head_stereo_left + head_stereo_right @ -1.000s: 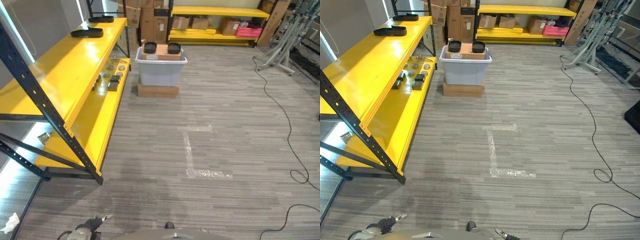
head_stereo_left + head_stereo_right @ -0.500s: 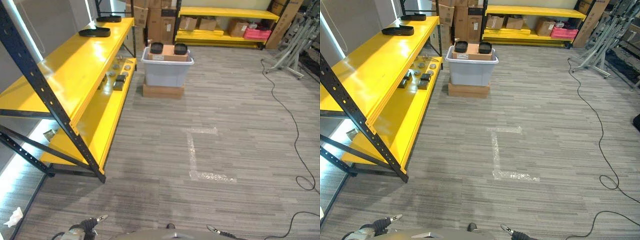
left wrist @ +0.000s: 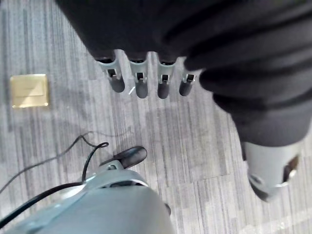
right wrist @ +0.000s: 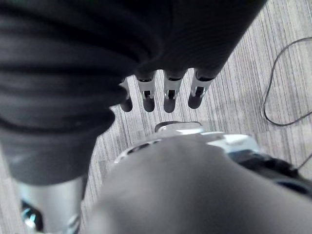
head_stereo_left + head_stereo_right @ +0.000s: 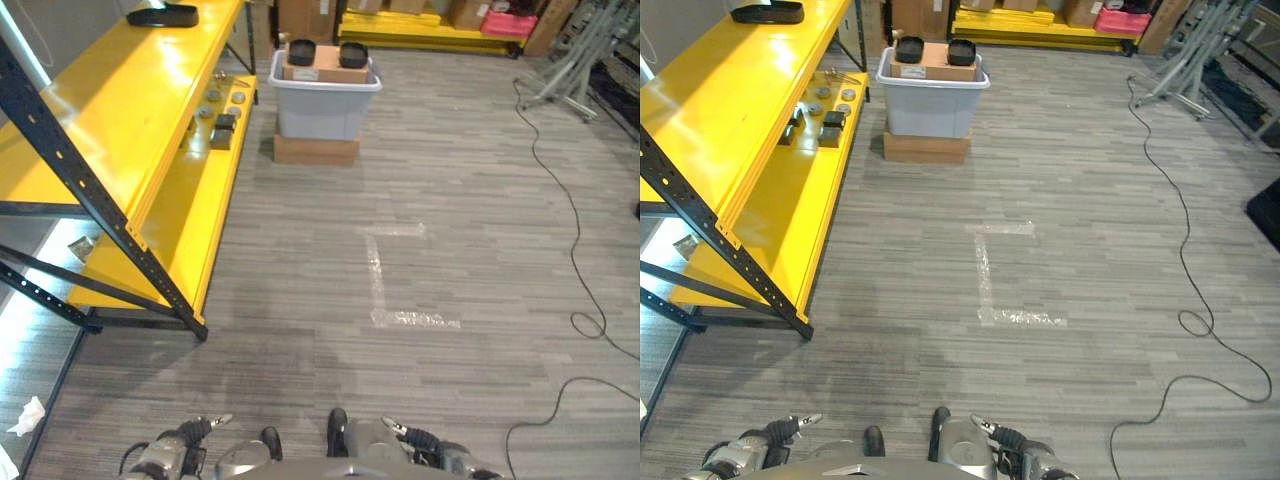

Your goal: Move parts from the plastic box to the shelf.

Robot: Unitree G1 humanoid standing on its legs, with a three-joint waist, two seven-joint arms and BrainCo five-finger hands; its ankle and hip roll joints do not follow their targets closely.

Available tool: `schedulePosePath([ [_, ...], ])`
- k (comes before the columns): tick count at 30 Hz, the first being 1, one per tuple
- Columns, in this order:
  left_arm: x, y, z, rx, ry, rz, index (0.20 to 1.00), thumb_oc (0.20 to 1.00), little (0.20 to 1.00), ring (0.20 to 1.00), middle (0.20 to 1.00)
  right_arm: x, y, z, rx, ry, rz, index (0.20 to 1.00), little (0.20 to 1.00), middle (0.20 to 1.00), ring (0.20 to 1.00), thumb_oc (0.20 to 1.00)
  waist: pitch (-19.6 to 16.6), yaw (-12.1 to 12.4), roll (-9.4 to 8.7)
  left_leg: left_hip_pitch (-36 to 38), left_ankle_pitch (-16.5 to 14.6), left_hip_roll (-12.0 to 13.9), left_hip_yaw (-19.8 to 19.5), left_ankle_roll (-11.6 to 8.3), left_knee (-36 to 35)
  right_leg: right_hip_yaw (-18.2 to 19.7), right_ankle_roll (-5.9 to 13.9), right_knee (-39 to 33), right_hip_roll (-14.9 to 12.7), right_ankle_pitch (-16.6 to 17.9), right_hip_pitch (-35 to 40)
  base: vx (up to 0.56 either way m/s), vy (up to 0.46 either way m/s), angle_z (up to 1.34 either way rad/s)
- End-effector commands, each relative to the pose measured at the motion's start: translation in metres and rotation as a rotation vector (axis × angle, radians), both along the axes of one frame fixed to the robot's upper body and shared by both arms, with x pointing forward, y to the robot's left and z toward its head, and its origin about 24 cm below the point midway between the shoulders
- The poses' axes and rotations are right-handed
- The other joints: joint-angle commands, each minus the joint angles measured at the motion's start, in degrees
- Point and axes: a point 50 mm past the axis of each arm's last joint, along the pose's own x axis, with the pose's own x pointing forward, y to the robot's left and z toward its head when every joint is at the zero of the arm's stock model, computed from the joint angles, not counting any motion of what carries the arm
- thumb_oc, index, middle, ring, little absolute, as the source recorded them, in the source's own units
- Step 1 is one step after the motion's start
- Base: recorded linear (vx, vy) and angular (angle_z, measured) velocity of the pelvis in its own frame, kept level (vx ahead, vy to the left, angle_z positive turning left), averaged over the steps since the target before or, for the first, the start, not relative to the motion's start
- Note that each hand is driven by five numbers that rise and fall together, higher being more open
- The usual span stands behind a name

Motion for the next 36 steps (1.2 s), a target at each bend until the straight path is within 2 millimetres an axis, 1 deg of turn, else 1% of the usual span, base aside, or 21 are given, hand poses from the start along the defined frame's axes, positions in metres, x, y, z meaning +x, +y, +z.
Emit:
schedulePosePath([
  [1,0.005,0.005,0.002,0.031,-0.018,0.012,1.000,1.000,1.000,1.000,1.000,-0.011,-0.001,-0.004,-0.039,0.050,0.043,1.000,1.000,1.000,1.000,1.000,-0.3,-1.8,-1.35,-0.8,-10.7,-1.4,-2.1,1.15,9.3,1.0,3.50,-9.0,-1.9,6.0,2.2,0.34,-0.164,-0.19],
  [6,0.010,0.006,0.004,0.029,-0.045,0.030,1.000,1.000,1.000,1.000,1.000,-0.025,-0.007,-0.006,-0.059,0.101,0.043,1.000,1.000,1.000,1.000,1.000,-0.5,-4.3,-1.41,2.6,-12.1,-1.5,-4.0,0.29,8.2,3.0,3.64,-12.8,-0.9,7.2,-1.0,0.27,-0.175,0.18],
  [7,0.011,0.005,0.004,0.023,-0.059,0.039,1.000,1.000,1.000,1.000,1.000,-0.028,-0.009,-0.006,-0.065,0.108,0.035,1.000,1.000,1.000,1.000,1.000,-0.9,-4.6,-1.05,3.5,-12.3,-0.6,-4.3,-0.41,8.4,2.5,2.20,-13.2,-0.2,4.9,0.1,0.31,-0.318,0.44],
  [9,0.010,0.003,0.004,0.009,-0.074,0.092,1.000,1.000,1.000,1.000,1.000,-0.028,-0.012,-0.005,-0.076,0.118,0.056,1.000,1.000,1.000,1.000,1.000,-2.0,-4.6,-0.65,4.5,-11.8,0.5,-5.1,-1.76,10.0,2.2,0.30,-14.0,1.2,3.0,1.5,0.26,-0.293,0.32],
  [10,0.010,0.002,0.003,-0.002,-0.074,0.109,1.000,1.000,1.000,1.000,1.000,-0.028,-0.013,-0.005,-0.079,0.120,0.070,1.000,1.000,1.000,1.000,1.000,-2.3,-4.7,-0.50,4.5,-10.7,1.0,-5.2,-2.30,11.4,2.2,-0.34,-14.3,1.8,2.5,2.0,0.22,-0.251,0.17],
  [12,0.009,-0.001,0.002,-0.032,-0.078,0.140,1.000,1.000,1.000,1.000,1.000,-0.025,-0.018,-0.003,-0.097,0.108,0.092,1.000,1.000,1.000,1.000,1.000,-2.7,-4.4,-0.42,2.8,-6.0,2.7,-5.0,-3.79,18.5,2.2,-2.22,-15.6,3.0,1.2,3.8,0.19,-0.235,0.22],
  [13,0.009,-0.003,0.002,-0.039,-0.083,0.143,1.000,1.000,1.000,1.000,1.000,-0.022,-0.021,-0.002,-0.108,0.099,0.091,1.000,1.000,1.000,1.000,1.000,-2.5,-4.0,-0.66,0.2,-3.6,3.7,-5.2,-4.53,25.1,2.5,-3.12,-16.2,3.4,0.7,5.1,0.20,-0.301,0.11],
  [14,0.010,-0.005,0.002,-0.043,-0.093,0.141,1.000,1.000,1.000,1.000,1.000,-0.016,-0.025,0.001,-0.126,0.082,0.094,1.000,1.000,1.000,1.000,1.000,-2.1,-3.2,-1.41,-5.5,-0.1,4.3,-5.8,-5.39,34.7,3.0,-4.46,-17.2,3.5,0.2,6.8,0.19,-0.292,-0.09],
  [16,0.012,-0.008,0.003,-0.063,-0.100,0.137,1.000,1.000,1.000,1.000,1.000,-0.011,-0.032,0.004,-0.154,0.067,0.101,1.000,1.000,1.000,1.000,1.000,-1.3,-2.2,-2.08,-13.1,2.3,6.2,-5.7,-6.00,42.6,3.2,-6.03,-18.1,3.9,-0.6,9.2,0.25,-0.251,-0.18],
  [17,0.013,-0.013,0.002,-0.079,-0.098,0.093,1.000,1.000,1.000,1.000,1.000,-0.005,-0.040,0.008,-0.172,0.041,0.095,1.000,1.000,1.000,1.000,1.000,-0.5,-1.1,-2.08,-17.9,0.9,6.5,-4.6,-5.16,40.4,3.3,-6.22,-19.0,4.2,-1.5,11.8,0.32,-0.147,-0.08],
  [18,0.013,-0.014,0.002,-0.077,-0.095,0.082,1.000,1.000,1.000,1.000,1.000,-0.003,-0.040,0.009,-0.174,0.032,0.094,1.000,1.000,1.000,1.000,1.000,-0.4,-0.8,-2.02,-17.9,0.6,6.1,-4.3,-5.05,38.7,3.4,-6.07,-19.3,4.2,-1.6,12.3,0.36,-0.021,-0.08],
  [20,0.005,-0.015,-0.001,-0.065,-0.071,0.049,1.000,1.000,1.000,1.000,1.000,0.005,-0.041,0.011,-0.174,-0.003,0.085,1.000,1.000,1.000,1.000,1.000,0.0,0.9,-1.48,-17.5,0.8,2.8,-4.2,-5.15,26.3,4.3,-4.85,-20.8,5.0,-2.1,14.4,0.32,0.079,-0.18],
  [22,-0.007,-0.013,-0.004,-0.046,-0.042,0.025,1.000,1.000,1.000,1.000,1.000,0.011,-0.040,0.013,-0.167,-0.029,0.082,1.000,1.000,1.000,1.000,1.000,0.4,2.8,-0.73,-18.6,3.4,0.4,-6.8,-6.02,16.2,5.8,-4.23,-21.5,6.5,-2.7,16.1,0.31,0.065,-0.25],
  [24,-0.021,-0.008,-0.007,-0.012,-0.001,-0.030,1.000,1.000,1.000,1.000,1.000,0.015,-0.039,0.014,-0.153,-0.048,0.084,1.000,1.000,1.000,1.000,1.000,0.8,5.0,-0.47,-21.1,7.0,-0.7,-10.6,-7.07,12.4,7.2,-4.41,-21.9,7.8,-3.5,17.6,0.33,0.072,-0.43],
  [26,-0.026,0.000,-0.007,0.009,0.016,-0.029,1.000,1.000,1.000,1.000,1.000,0.017,-0.038,0.015,-0.141,-0.050,0.090,1.000,1.000,1.000,1.000,1.000,-0.1,5.7,-1.25,-19.3,2.5,-1.6,-9.7,-5.36,11.1,7.1,-4.07,-21.1,7.1,-4.7,17.9,0.31,0.143,-0.44],
  [28,-0.025,0.003,-0.006,0.007,0.016,-0.003,1.000,1.000,1.000,1.000,1.000,0.015,-0.034,0.013,-0.128,-0.042,0.091,1.000,1.000,1.000,1.000,1.000,-1.0,5.7,-1.28,-17.9,1.0,-2.1,-9.7,-4.02,10.6,6.6,-3.98,-19.3,6.8,-6.0,17.6,0.28,0.192,-0.46],
  [29,-0.019,0.005,-0.004,0.016,0.009,-0.002,1.000,1.000,1.000,1.000,1.000,0.012,-0.029,0.011,-0.117,-0.028,0.094,1.000,1.000,1.000,1.000,1.000,-1.9,5.5,-1.15,-16.1,-0.3,-2.2,-9.6,-2.63,9.9,5.5,-3.90,-16.1,6.5,-7.9,17.2,0.31,0.207,-0.31],
  [31,-0.013,0.006,-0.002,0.023,-0.007,-0.011,1.000,1.000,1.000,1.000,1.000,0.008,-0.025,0.008,-0.106,-0.009,0.097,1.000,1.000,1.000,1.000,1.000,-2.4,5.3,-1.01,-14.8,-0.9,-2.3,-9.4,-1.77,9.4,4.3,-3.64,-12.9,6.1,-8.6,16.3,0.25,0.170,-0.01],
  [34,0.003,0.006,0.002,0.012,-0.069,-0.001,1.000,1.000,1.000,1.000,1.000,-0.002,-0.018,0.003,-0.089,0.027,0.105,1.000,1.000,1.000,1.000,1.000,-2.7,4.6,-0.05,-12.5,-2.7,-2.5,-8.9,0.59,8.9,1.9,-1.28,2.4,3.4,-4.7,11.7,0.22,0.169,-0.01],
  [35,0.003,0.006,0.002,0.012,-0.069,-0.001,1.000,1.000,1.000,1.000,1.000,-0.002,-0.018,0.003,-0.089,0.027,0.105,1.000,1.000,1.000,1.000,1.000,-2.7,4.6,-0.05,-12.5,-2.7,-2.5,-8.9,0.59,8.9,1.9,-1.28,2.4,3.4,-4.7,11.7,0.29,0.202,0.10],
  [36,0.016,0.004,0.006,0.025,-0.096,-0.018,1.000,1.000,1.000,1.000,1.000,-0.007,-0.013,0.000,-0.077,0.038,0.099,1.000,1.000,1.000,1.000,1.000,-2.1,3.7,0.95,-9.8,-3.9,-2.2,-8.9,1.66,8.3,1.3,-0.17,11.1,1.1,-1.4,6.0,0.24,0.143,0.15],
])
